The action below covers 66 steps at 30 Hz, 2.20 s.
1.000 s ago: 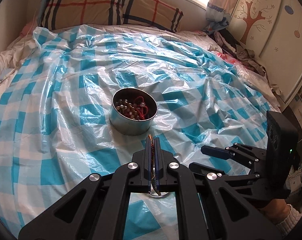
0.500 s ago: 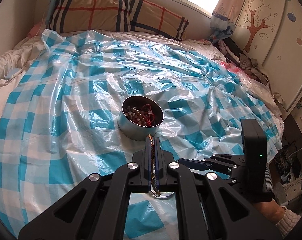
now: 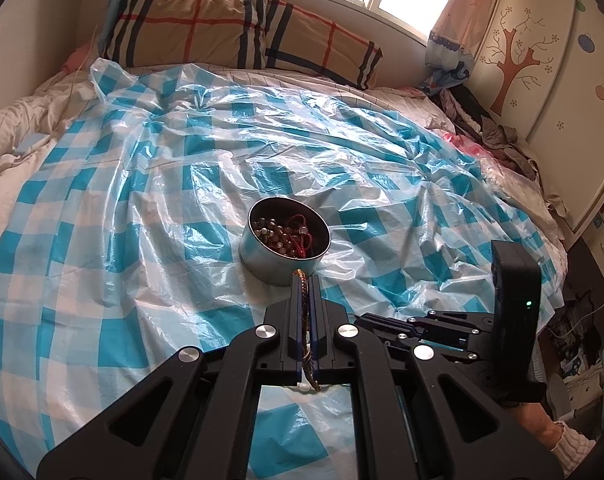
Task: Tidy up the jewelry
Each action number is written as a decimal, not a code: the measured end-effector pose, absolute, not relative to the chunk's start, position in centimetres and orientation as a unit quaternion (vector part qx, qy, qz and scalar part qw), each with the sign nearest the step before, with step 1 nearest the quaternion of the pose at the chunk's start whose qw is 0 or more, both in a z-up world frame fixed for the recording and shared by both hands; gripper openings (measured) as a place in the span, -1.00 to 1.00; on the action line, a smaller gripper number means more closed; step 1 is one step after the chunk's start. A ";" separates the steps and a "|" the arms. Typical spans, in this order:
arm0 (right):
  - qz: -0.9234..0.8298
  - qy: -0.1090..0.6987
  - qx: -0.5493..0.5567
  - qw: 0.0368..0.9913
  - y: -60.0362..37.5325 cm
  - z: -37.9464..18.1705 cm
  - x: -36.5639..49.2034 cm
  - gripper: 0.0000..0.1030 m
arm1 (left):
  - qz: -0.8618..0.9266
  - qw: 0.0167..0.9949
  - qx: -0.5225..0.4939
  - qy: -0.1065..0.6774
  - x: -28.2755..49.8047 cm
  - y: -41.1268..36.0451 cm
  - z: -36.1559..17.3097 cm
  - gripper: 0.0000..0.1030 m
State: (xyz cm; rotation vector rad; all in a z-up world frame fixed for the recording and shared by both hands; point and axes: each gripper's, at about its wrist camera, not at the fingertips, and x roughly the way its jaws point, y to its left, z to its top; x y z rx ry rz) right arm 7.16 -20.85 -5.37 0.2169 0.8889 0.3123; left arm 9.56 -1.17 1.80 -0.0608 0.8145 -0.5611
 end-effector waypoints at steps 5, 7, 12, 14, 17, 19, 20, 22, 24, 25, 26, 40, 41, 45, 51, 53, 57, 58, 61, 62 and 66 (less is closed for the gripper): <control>0.147 0.375 0.164 0.901 -23.2 -3.8 5.5 -0.89 | -0.260 0.890 -0.027 0.373 8.8 -1.5 2.4 -0.94; 0.147 0.357 0.181 0.905 -23.8 -3.3 5.2 -0.89 | -0.254 0.895 -0.028 0.365 8.5 -1.8 2.6 -0.94; 0.149 0.327 0.211 0.909 -24.4 -2.5 4.6 -0.89 | -0.237 0.907 -0.031 0.348 7.9 -2.2 2.9 -0.94; 0.153 0.320 0.219 0.909 -24.4 -2.4 4.5 -0.89 | -0.229 0.911 -0.028 0.342 7.6 -2.5 2.7 -0.94; 0.161 0.310 0.232 0.908 -24.5 -2.2 4.4 -0.89 | -0.222 0.915 -0.024 0.336 7.1 -3.0 2.4 -0.94; 0.166 0.301 0.246 0.906 -24.8 -2.1 4.2 -0.89 | -0.220 0.917 -0.023 0.331 6.8 -3.3 2.4 -0.94; 0.168 0.297 0.253 0.905 -25.0 -2.1 4.2 -0.89 | -0.219 0.918 -0.022 0.329 6.6 -3.5 2.4 -0.94; 0.170 0.292 0.266 0.903 -25.3 -2.1 4.2 -0.89 | -0.218 0.921 -0.019 0.323 6.4 -3.7 2.5 -0.94; 0.173 0.287 0.277 0.901 -25.7 -2.1 4.1 -0.89 | -0.216 0.923 -0.018 0.317 6.3 -3.8 2.7 -0.94; 0.174 0.285 0.283 0.899 -25.8 -2.1 4.1 -0.89 | -0.215 0.924 -0.019 0.315 6.2 -3.8 2.8 -0.94; 0.175 0.282 0.289 0.898 -25.9 -2.1 4.1 -0.89 | -0.213 0.925 -0.020 0.313 6.2 -3.8 2.9 -0.94; 0.183 0.266 0.312 0.894 -26.0 -1.7 4.6 -0.89 | -0.203 0.931 -0.025 0.301 6.7 -3.8 3.2 -0.94; 0.183 0.265 0.312 0.894 -26.0 -1.6 4.7 -0.89 | -0.203 0.932 -0.025 0.300 6.8 -3.9 3.3 -0.94; 0.184 0.260 0.315 0.894 -26.0 -1.4 5.0 -0.89 | -0.202 0.934 -0.026 0.295 7.1 -3.9 3.6 -0.94; 0.184 0.254 0.316 0.895 -26.0 -1.1 5.2 -0.89 | -0.200 0.936 -0.028 0.287 7.4 -4.0 4.0 -0.94; 0.184 0.253 0.316 0.896 -26.0 -1.0 5.2 -0.89 | -0.200 0.936 -0.028 0.287 7.5 -4.0 4.0 -0.94; 0.184 0.253 0.317 0.895 -26.0 -1.0 5.3 -0.89 | -0.200 0.937 -0.027 0.286 7.6 -4.0 4.1 -0.94; 0.184 0.253 0.317 0.896 -26.1 -1.0 5.3 -0.89 | -0.200 0.937 -0.027 0.286 7.5 -4.0 4.1 -0.94; 0.183 0.252 0.318 0.895 -26.1 -1.0 5.5 -0.89 | -0.200 0.937 -0.027 0.286 7.7 -4.0 4.2 -0.94; 0.183 0.252 0.319 0.895 -26.1 -1.0 5.5 -0.89 | -0.200 0.937 -0.027 0.285 7.7 -4.0 4.2 -0.94; 0.181 0.250 0.320 0.896 -26.3 -1.0 5.7 -0.89 | -0.199 0.937 -0.027 0.284 7.8 -4.1 4.3 -0.94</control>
